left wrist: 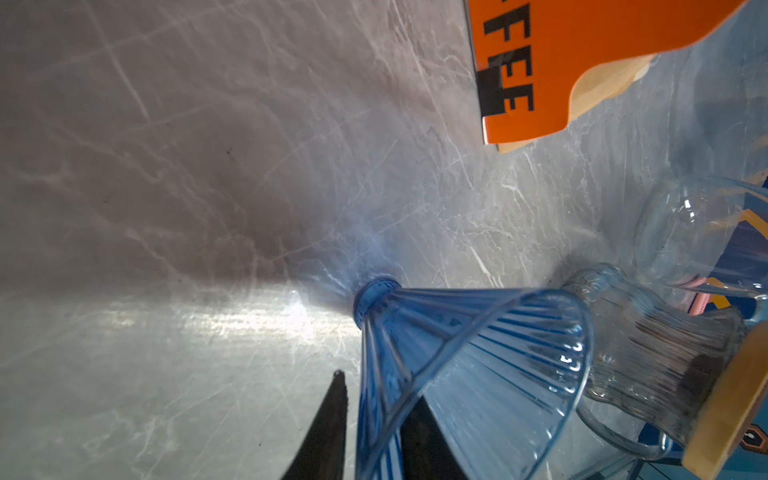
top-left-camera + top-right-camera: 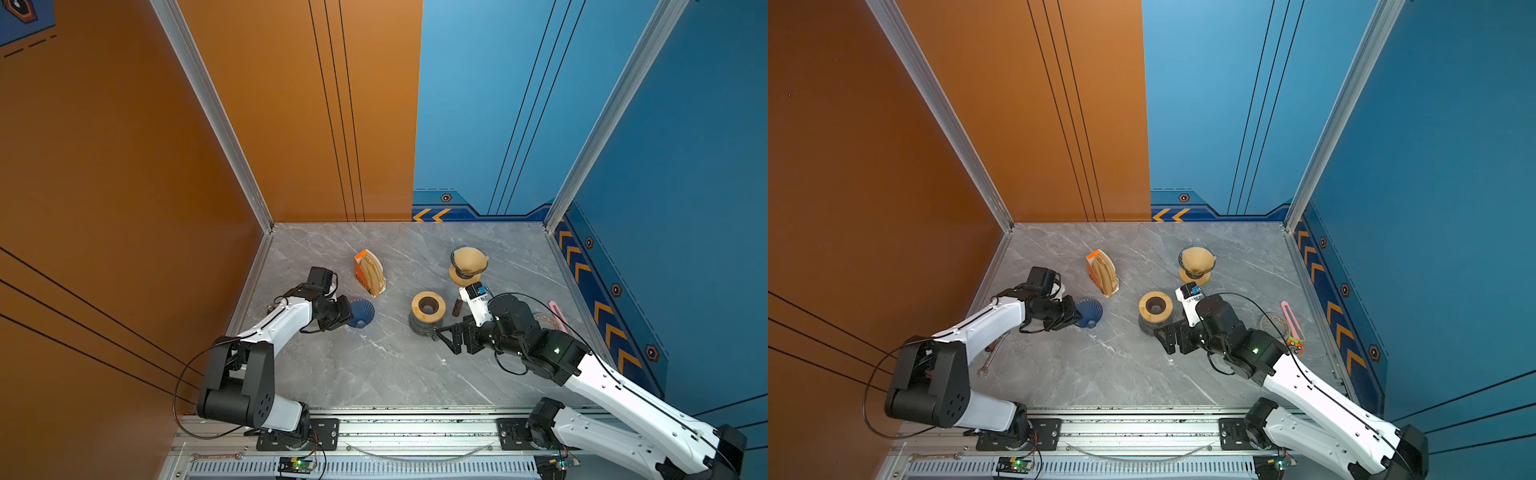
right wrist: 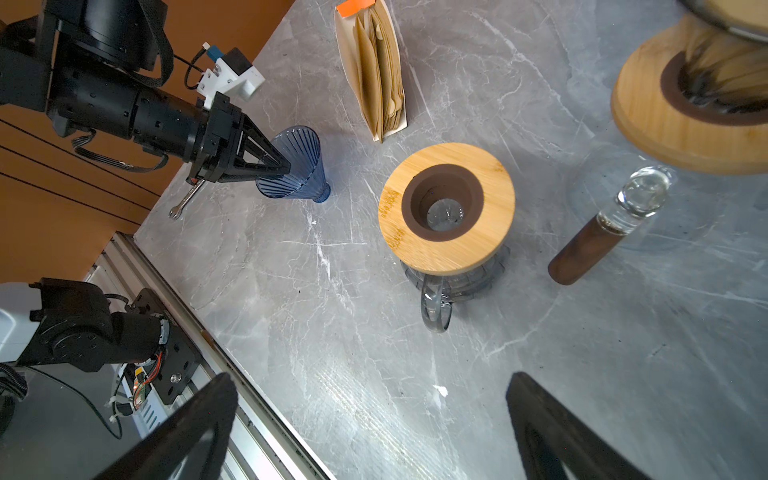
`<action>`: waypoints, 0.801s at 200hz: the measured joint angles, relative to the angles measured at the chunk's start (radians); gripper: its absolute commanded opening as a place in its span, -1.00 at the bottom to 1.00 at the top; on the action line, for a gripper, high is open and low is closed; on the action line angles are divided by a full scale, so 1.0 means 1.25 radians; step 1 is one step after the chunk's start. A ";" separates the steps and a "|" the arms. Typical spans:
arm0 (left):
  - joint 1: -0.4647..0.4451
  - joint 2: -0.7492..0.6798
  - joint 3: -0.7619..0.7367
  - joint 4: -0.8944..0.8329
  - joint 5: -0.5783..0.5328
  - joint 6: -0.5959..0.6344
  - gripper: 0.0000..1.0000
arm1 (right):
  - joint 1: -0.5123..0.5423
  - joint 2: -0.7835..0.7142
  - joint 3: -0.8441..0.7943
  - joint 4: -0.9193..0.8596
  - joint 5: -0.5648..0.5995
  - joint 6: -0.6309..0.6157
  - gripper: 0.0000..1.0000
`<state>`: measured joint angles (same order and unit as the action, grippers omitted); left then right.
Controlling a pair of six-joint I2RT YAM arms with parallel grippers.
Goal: Place the coffee filter in the dripper
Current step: 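Grasp the blue ribbed dripper rim with the left gripper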
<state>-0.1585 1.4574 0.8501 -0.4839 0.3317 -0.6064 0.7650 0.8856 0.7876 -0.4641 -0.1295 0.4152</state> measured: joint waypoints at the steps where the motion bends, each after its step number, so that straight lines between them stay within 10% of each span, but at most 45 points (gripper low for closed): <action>1: 0.000 0.000 0.000 0.000 0.000 0.000 -0.55 | 0.000 0.000 0.000 0.000 0.000 0.000 0.99; 160: -0.005 0.009 0.000 0.004 -0.009 0.000 -0.82 | 0.000 -0.040 -0.028 0.000 0.009 0.003 0.99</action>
<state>-0.1650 1.4681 0.8501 -0.4786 0.3199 -0.6060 0.7647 0.8356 0.7525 -0.4641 -0.1184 0.4187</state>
